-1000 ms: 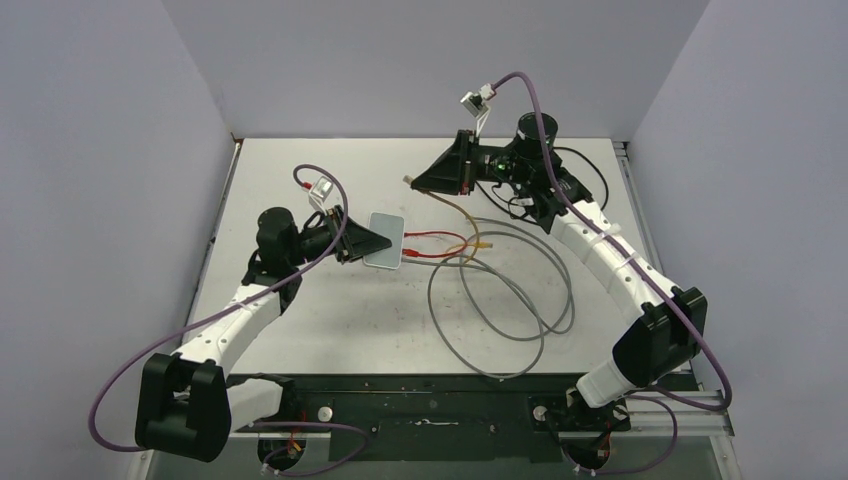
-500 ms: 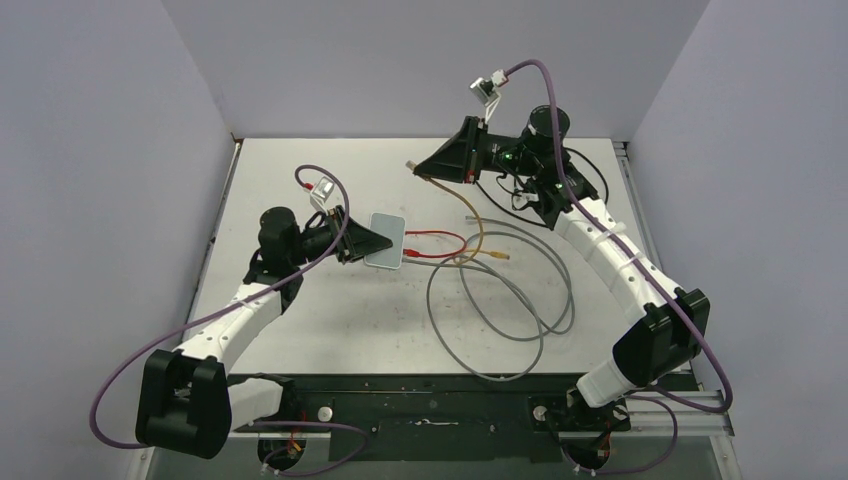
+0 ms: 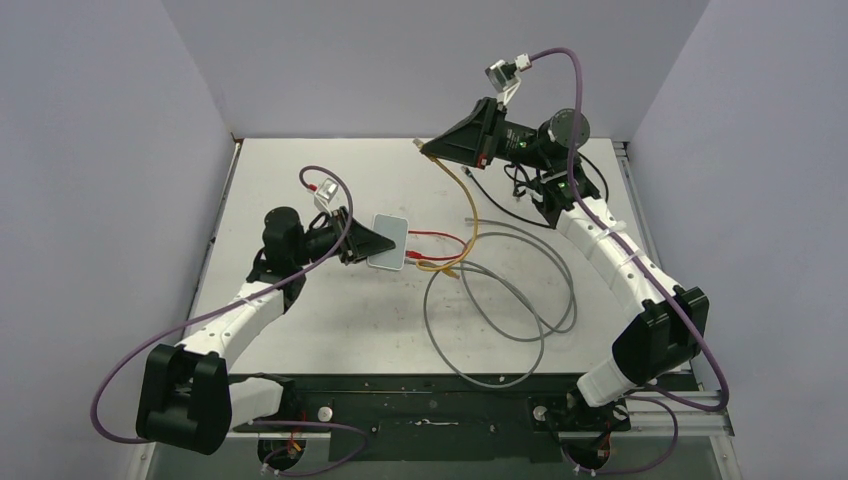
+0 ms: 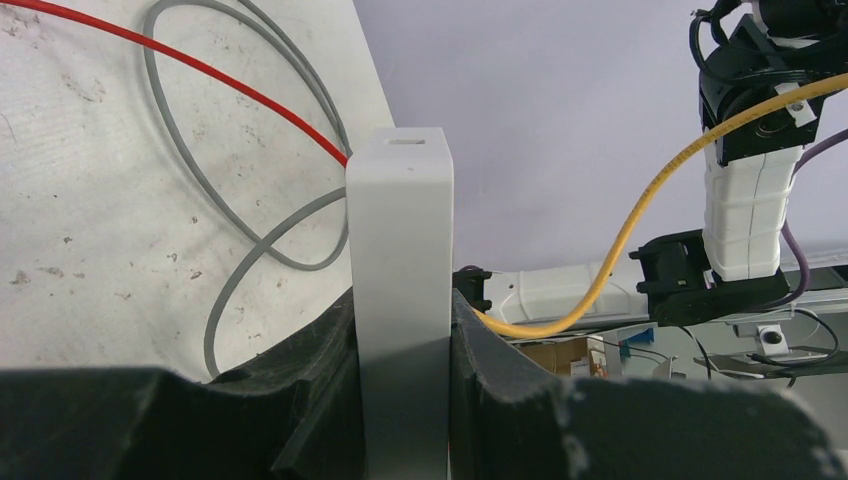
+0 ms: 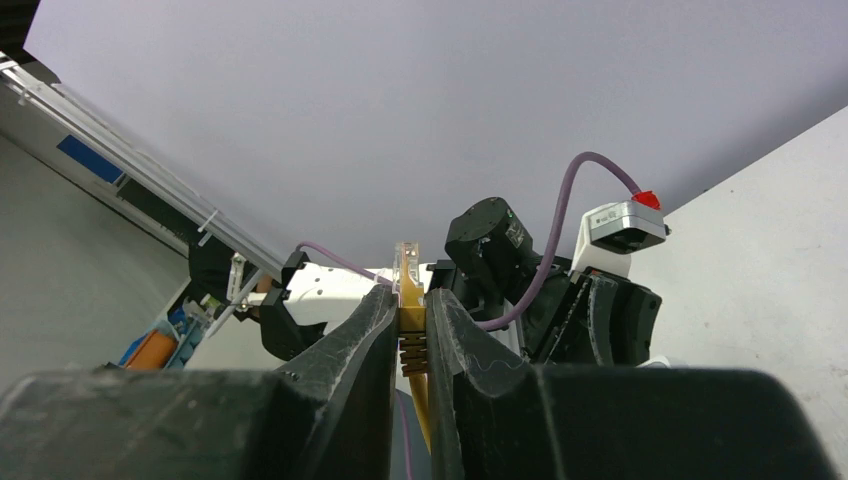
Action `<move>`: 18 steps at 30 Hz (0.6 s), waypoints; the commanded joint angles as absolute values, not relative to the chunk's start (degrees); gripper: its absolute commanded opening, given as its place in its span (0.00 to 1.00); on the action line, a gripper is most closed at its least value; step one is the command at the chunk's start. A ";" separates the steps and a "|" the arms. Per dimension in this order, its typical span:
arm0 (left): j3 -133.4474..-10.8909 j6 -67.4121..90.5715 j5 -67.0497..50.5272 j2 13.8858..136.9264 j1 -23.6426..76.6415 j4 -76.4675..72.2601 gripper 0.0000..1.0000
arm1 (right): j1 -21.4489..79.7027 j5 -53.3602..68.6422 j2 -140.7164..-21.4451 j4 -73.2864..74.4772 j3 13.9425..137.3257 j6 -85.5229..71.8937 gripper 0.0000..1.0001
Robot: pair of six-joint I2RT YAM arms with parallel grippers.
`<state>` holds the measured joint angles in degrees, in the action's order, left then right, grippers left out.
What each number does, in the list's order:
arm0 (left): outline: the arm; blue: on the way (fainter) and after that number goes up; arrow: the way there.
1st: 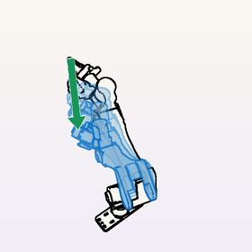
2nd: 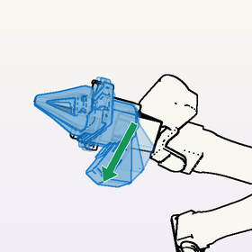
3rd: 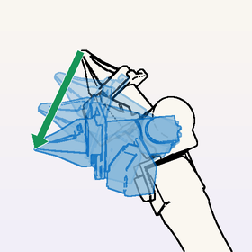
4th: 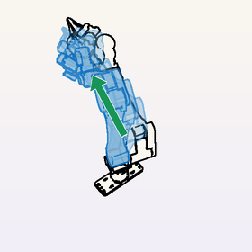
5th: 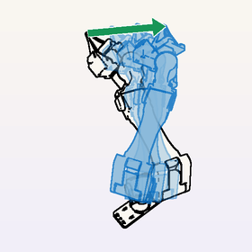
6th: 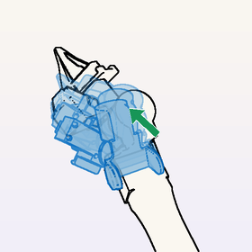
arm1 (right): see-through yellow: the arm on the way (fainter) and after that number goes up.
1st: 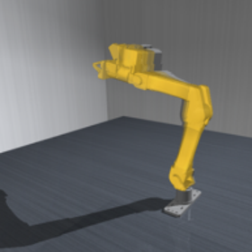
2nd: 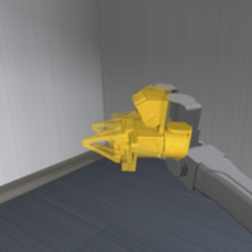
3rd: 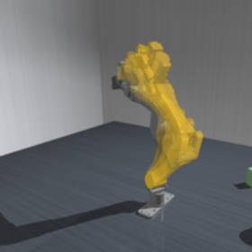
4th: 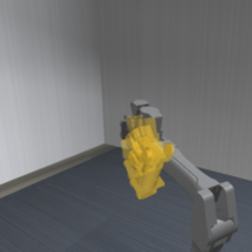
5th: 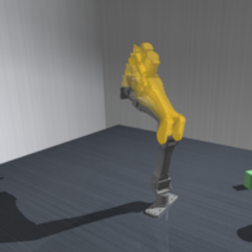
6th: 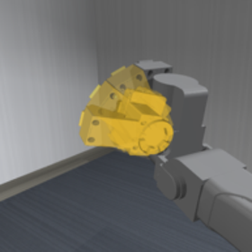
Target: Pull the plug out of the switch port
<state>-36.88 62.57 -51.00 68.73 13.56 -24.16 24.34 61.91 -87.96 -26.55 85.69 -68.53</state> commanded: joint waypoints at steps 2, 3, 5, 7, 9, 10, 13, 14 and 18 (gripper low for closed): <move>-39.04 61.70 -50.28 68.89 14.31 -26.91 0.00 | 24.17 60.92 -88.10 -35.88 85.52 -74.97 0.05; -39.05 61.70 -50.25 68.98 14.39 -27.01 0.00 | 24.15 60.87 -88.15 -35.88 85.52 -74.97 0.05; -39.06 61.64 -50.33 69.11 14.50 -27.23 0.00 | 24.10 60.86 -88.00 -35.94 85.48 -74.87 0.05; -38.99 61.65 -50.43 69.22 14.65 -27.34 0.00 | 23.96 60.39 -87.66 -35.09 85.68 -73.80 0.05; -38.83 61.62 -50.48 69.18 14.74 -27.34 0.00 | 23.59 59.39 -87.15 -31.24 86.38 -71.15 0.05; -38.77 61.61 -50.49 69.21 14.71 -27.36 0.00 | 23.44 59.25 -87.23 -29.51 87.10 -69.80 0.05; -38.46 61.61 -50.48 69.21 14.68 -27.36 0.00 | 22.91 59.25 -87.37 -29.48 88.38 -69.49 0.05; -38.37 61.61 -50.45 69.24 14.68 -27.39 0.00 | 22.75 59.12 -87.38 -29.79 88.61 -69.64 0.05; -38.44 61.57 -50.34 69.21 14.81 -27.22 0.00 | 21.97 58.30 -86.65 -32.11 88.88 -70.30 0.05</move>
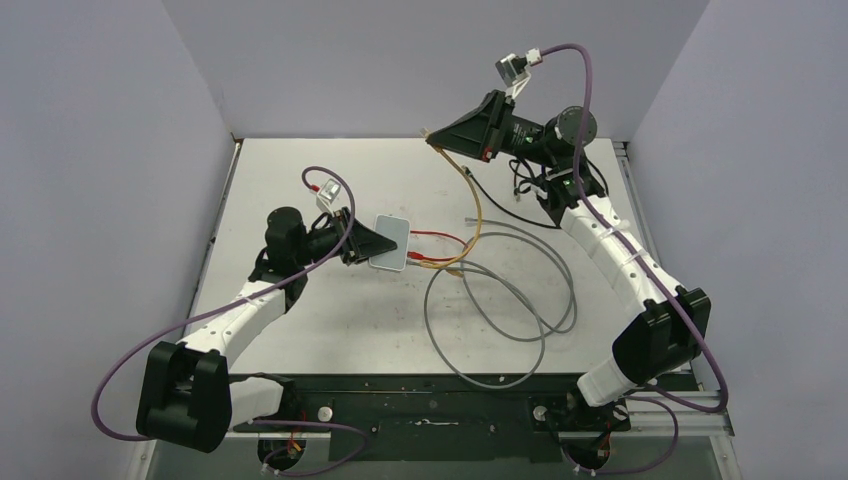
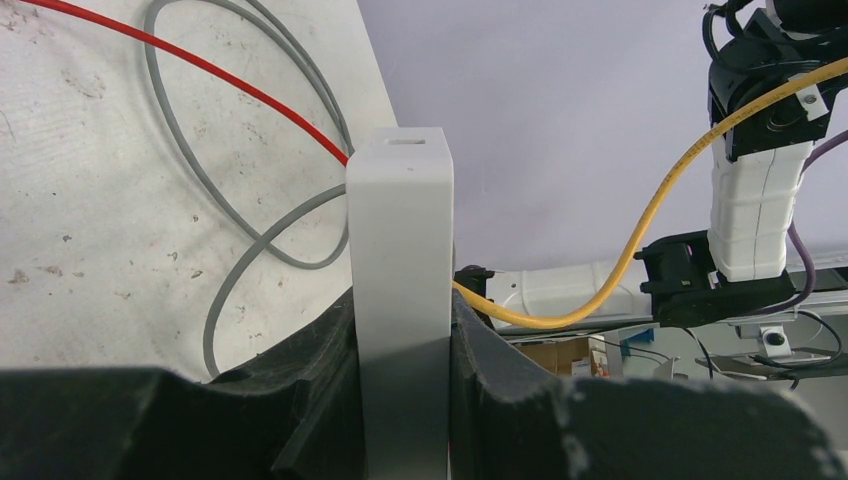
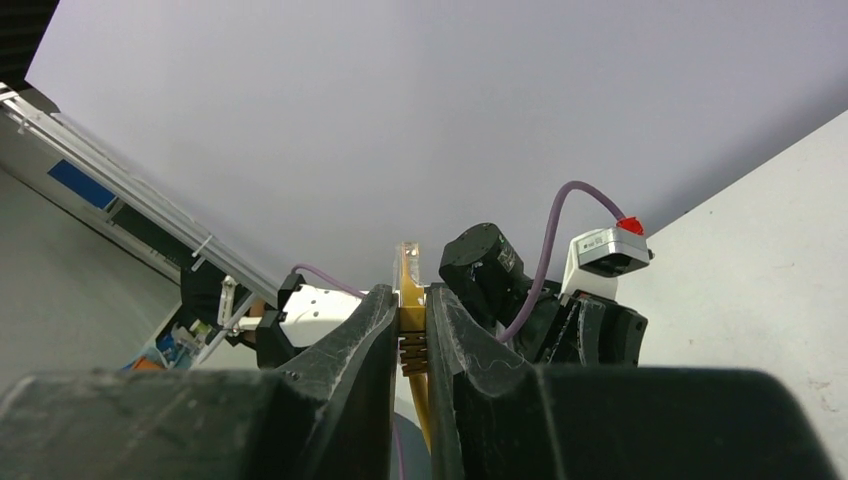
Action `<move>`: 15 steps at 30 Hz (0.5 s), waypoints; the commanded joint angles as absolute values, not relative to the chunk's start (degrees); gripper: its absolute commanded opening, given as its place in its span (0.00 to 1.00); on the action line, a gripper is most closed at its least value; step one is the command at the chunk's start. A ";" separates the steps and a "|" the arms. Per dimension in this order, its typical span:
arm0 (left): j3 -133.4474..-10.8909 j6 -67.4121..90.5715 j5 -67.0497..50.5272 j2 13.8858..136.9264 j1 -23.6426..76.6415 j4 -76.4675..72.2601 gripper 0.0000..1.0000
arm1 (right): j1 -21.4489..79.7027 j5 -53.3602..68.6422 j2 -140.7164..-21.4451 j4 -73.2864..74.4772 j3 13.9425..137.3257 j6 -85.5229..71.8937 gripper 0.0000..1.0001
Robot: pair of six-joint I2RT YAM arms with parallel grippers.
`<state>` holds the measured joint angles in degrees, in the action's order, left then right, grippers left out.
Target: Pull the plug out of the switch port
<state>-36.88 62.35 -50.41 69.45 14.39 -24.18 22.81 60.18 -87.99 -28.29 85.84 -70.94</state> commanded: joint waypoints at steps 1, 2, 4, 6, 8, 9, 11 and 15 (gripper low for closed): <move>-38.48 61.53 -50.38 69.22 14.85 -27.17 0.00 | 21.77 58.09 -86.48 -32.60 89.19 -70.50 0.05; -38.60 61.52 -50.47 69.32 14.82 -27.13 0.00 | 21.61 57.95 -86.40 -33.41 89.51 -70.87 0.05; -38.82 61.37 -50.58 69.47 14.94 -27.01 0.00 | 21.18 57.36 -86.26 -34.25 90.35 -71.36 0.05; -39.06 61.27 -50.69 69.69 15.13 -26.77 0.00 | 20.52 56.67 -85.88 -34.40 90.66 -71.04 0.05; -39.25 61.26 -50.83 69.94 15.25 -26.66 0.00 | 19.59 55.32 -85.06 -32.69 90.48 -69.14 0.05; -39.28 61.26 -50.85 69.87 15.33 -26.65 0.00 | 19.16 55.09 -84.81 -31.79 90.54 -68.49 0.05; -39.24 61.26 -50.87 69.66 15.40 -26.57 0.00 | 18.42 54.60 -84.59 -31.62 90.51 -68.38 0.05; -38.75 61.09 -50.92 69.31 15.48 -26.44 0.00 | 17.27 53.89 -84.83 -31.45 91.66 -68.80 0.05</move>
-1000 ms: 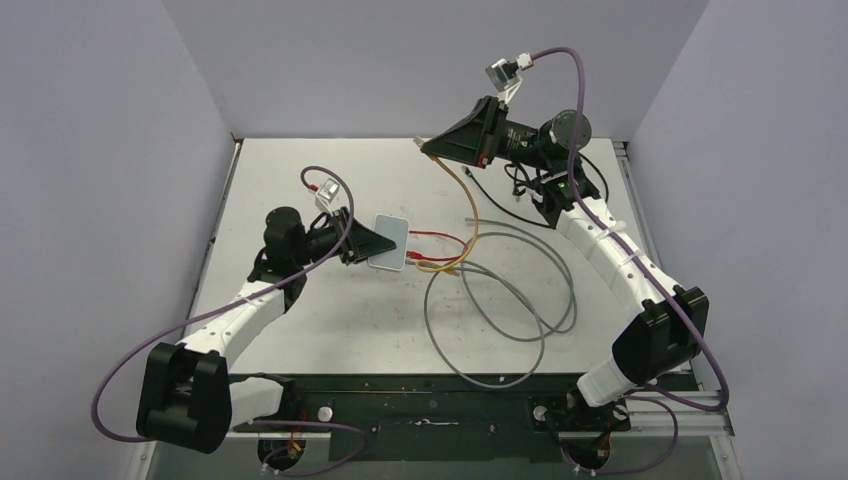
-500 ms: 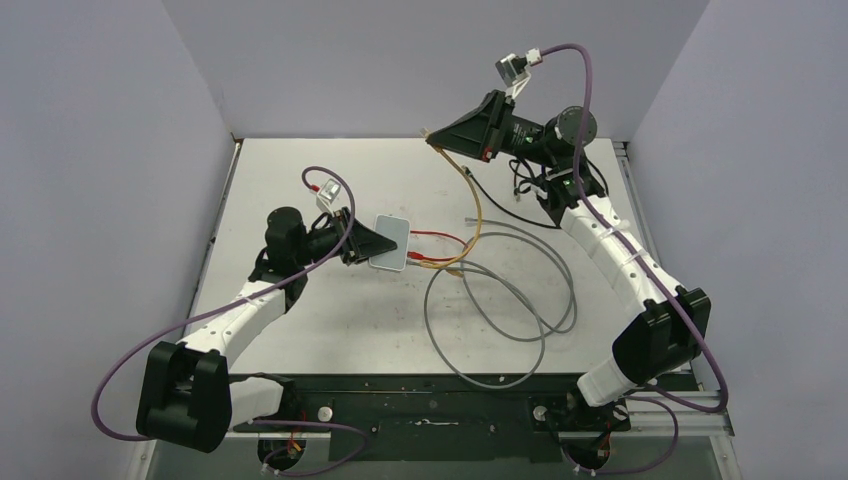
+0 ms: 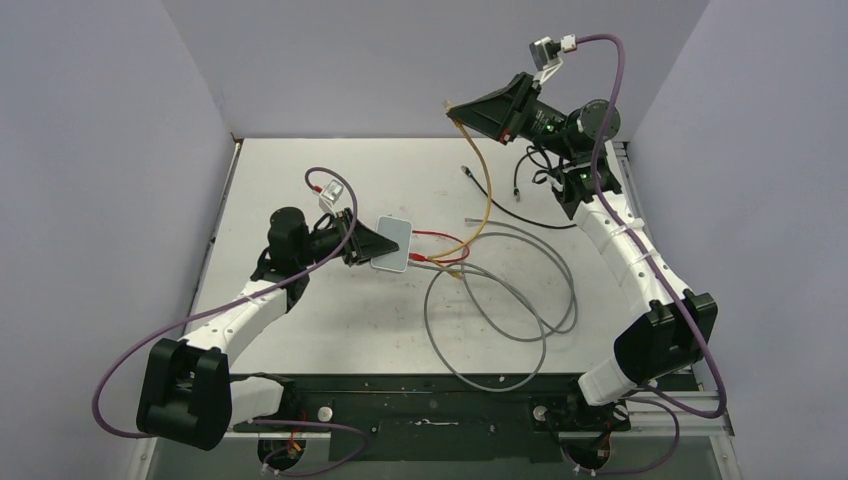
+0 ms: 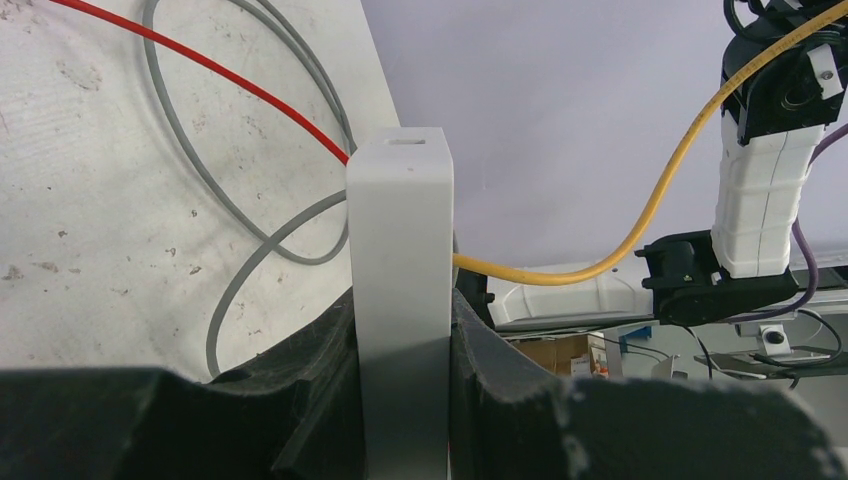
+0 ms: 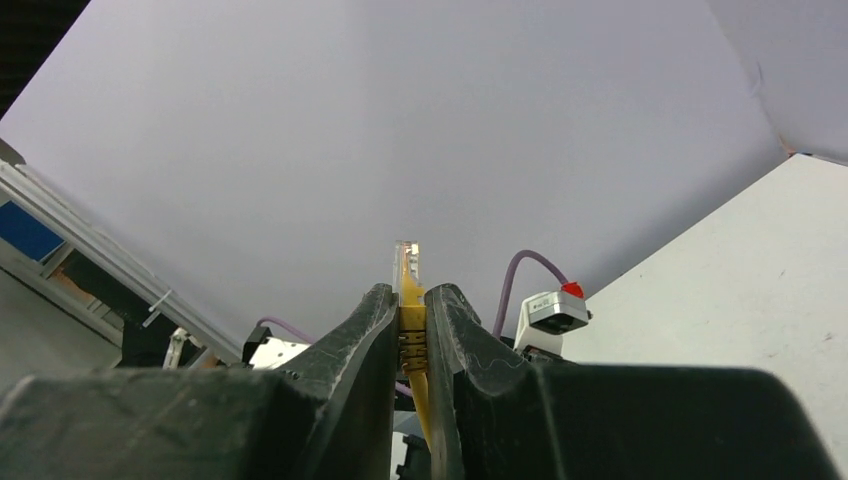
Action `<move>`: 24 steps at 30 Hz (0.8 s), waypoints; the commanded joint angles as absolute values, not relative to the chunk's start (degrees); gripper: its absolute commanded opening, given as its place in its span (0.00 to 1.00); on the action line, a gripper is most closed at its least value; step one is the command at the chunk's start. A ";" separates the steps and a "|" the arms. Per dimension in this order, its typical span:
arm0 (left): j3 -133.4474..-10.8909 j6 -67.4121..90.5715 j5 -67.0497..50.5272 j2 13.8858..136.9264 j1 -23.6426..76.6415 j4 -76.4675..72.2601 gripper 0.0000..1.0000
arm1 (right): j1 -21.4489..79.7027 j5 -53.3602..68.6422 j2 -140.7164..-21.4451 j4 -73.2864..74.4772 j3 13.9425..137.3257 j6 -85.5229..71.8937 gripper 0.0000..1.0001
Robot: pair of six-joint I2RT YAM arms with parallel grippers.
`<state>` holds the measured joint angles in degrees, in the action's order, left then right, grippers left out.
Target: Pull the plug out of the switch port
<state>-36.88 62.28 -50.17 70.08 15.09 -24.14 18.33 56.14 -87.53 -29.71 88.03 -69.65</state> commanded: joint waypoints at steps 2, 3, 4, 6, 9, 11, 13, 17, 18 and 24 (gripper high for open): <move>-38.51 61.08 -50.93 69.24 15.53 -26.49 0.00 | 16.76 53.64 -84.98 -31.07 92.70 -68.82 0.05; -38.43 61.08 -51.05 69.18 15.48 -26.68 0.00 | 16.60 53.47 -85.12 -30.86 93.17 -68.68 0.05; -38.36 61.08 -51.01 69.14 15.50 -26.71 0.00 | 16.32 53.40 -85.30 -30.70 93.65 -68.66 0.05; -38.21 61.08 -50.98 69.10 15.49 -26.66 0.00 | 15.92 53.32 -85.70 -30.53 94.83 -68.81 0.05; -37.80 61.08 -50.47 68.95 15.50 -26.69 0.00 | 15.50 53.41 -86.58 -30.69 97.38 -69.74 0.05; -37.43 61.08 -50.03 68.87 15.47 -26.64 0.00 | 15.47 53.44 -86.95 -30.80 98.97 -70.25 0.05; -37.23 61.15 -49.84 68.87 15.51 -26.99 0.00 | 15.33 53.44 -87.00 -30.72 99.86 -70.74 0.05; -37.16 61.33 -49.71 69.04 15.47 -27.16 0.00 | 14.97 53.20 -86.85 -30.60 100.74 -70.86 0.05; -37.15 61.30 -49.71 69.11 15.52 -27.18 0.00 | 14.88 53.06 -86.79 -30.63 100.92 -70.86 0.05; -37.01 61.17 -49.59 68.95 15.56 -26.63 0.00 | 14.36 52.56 -87.80 -29.97 105.03 -70.67 0.05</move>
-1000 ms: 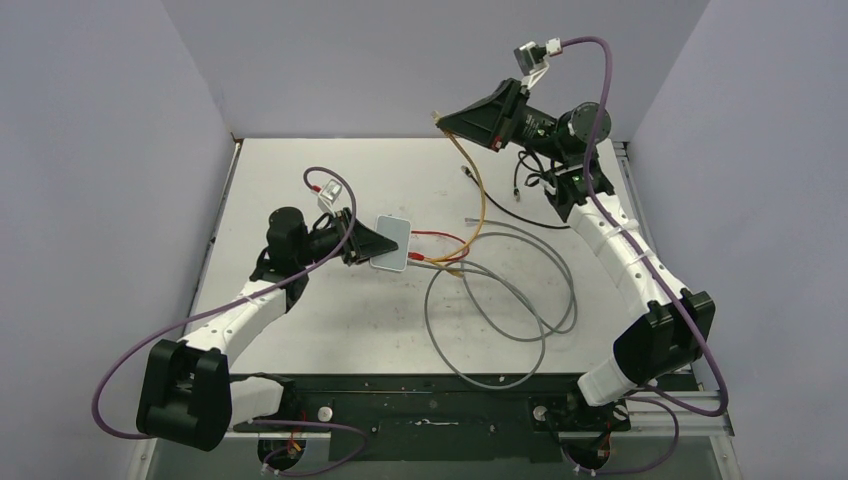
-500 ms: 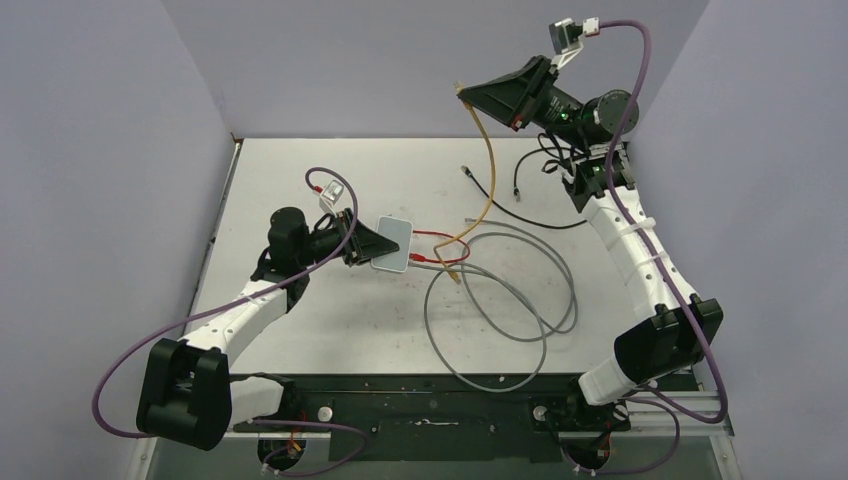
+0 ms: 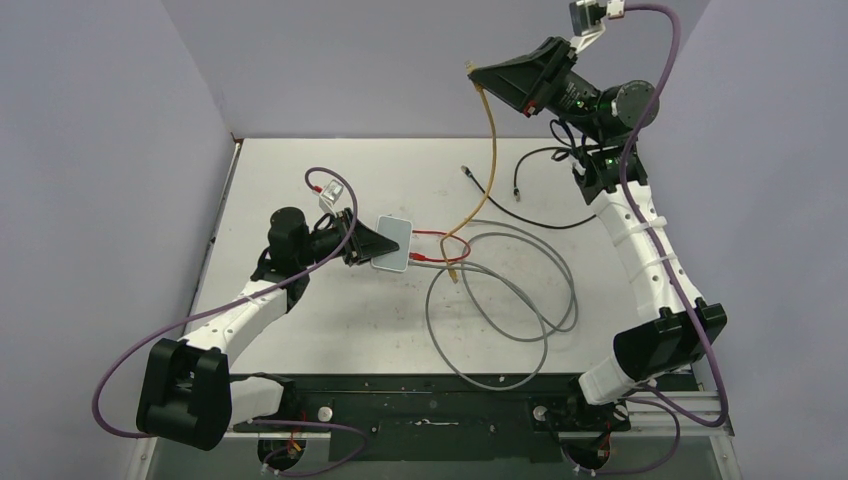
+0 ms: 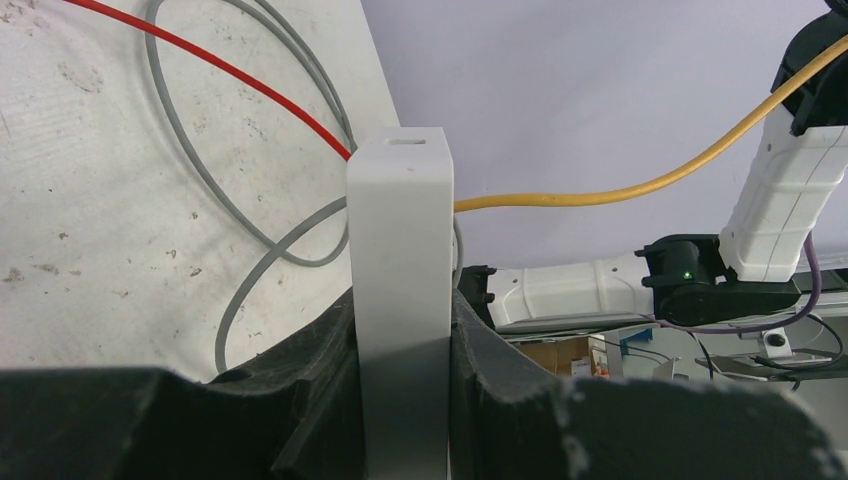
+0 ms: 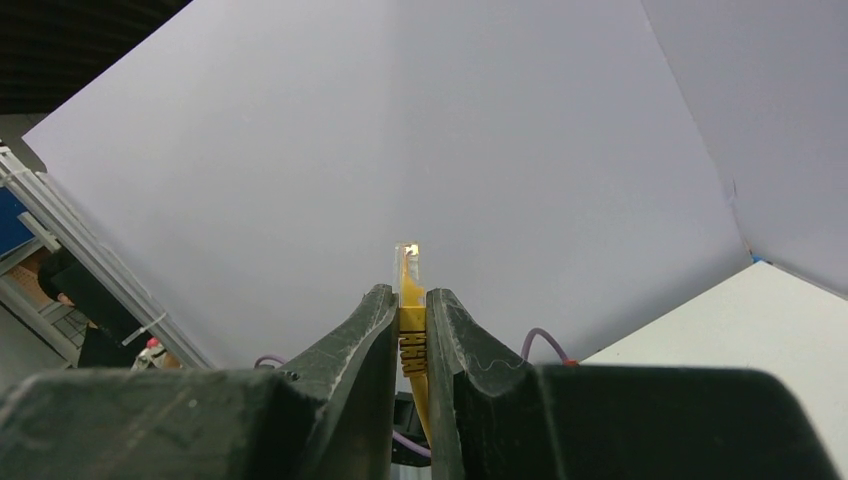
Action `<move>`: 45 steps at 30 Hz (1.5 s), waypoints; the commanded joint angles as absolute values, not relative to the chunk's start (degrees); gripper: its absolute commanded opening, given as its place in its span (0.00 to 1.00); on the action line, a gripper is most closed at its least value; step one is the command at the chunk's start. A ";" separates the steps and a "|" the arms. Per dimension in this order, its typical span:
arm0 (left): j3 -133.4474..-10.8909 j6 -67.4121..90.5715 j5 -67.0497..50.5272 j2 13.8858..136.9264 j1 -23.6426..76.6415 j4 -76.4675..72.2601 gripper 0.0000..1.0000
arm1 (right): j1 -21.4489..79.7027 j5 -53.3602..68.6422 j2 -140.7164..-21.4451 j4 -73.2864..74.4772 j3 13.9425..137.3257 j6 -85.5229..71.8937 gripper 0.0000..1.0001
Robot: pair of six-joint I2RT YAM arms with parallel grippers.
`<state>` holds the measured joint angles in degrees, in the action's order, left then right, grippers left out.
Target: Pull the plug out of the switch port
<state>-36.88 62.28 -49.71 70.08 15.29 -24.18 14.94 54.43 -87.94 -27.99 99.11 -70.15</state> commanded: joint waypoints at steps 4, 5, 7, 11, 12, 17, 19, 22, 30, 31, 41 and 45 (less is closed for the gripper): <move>-36.60 61.00 -48.93 68.84 15.50 -26.08 0.00 | 14.41 52.73 -88.03 -29.43 107.27 -70.30 0.05; -36.57 61.14 -48.77 68.98 15.52 -26.08 0.00 | 14.41 52.73 -87.87 -29.18 107.26 -70.11 0.05; -36.47 61.57 -48.41 69.19 15.49 -26.25 0.00 | 14.41 52.90 -87.27 -29.01 106.67 -69.94 0.05; -36.35 62.92 -47.76 70.15 15.48 -27.31 0.00 | 14.36 53.00 -86.17 -27.81 104.61 -68.58 0.05; -36.37 63.07 -47.81 70.29 15.49 -27.64 0.00 | 14.39 53.00 -85.99 -26.61 104.33 -67.54 0.05; -36.74 63.28 -48.23 70.16 15.48 -28.39 0.00 | 14.41 52.62 -86.04 -21.09 104.32 -63.38 0.05; -36.69 63.24 -48.39 70.00 15.54 -28.34 0.00 | 14.41 51.75 -86.49 -16.37 104.58 -60.53 0.05; -36.13 63.03 -48.83 69.52 15.60 -28.04 0.00 | 14.33 49.77 -87.15 -10.94 104.24 -56.48 0.05; -33.32 61.05 -48.95 65.69 15.94 -24.09 0.00 | 13.72 44.79 -92.59 0.78 110.09 -45.14 0.05; -33.05 60.64 -48.95 65.16 15.98 -23.37 0.00 | 13.60 44.17 -93.54 2.83 111.40 -43.50 0.05; -31.06 57.16 -48.75 61.93 16.17 -18.57 0.00 | 12.78 35.37 -104.18 20.07 124.57 -24.67 0.05; -30.70 55.86 -48.74 61.40 16.28 -17.23 0.00 | 12.40 31.19 -108.62 23.94 129.26 -20.93 0.05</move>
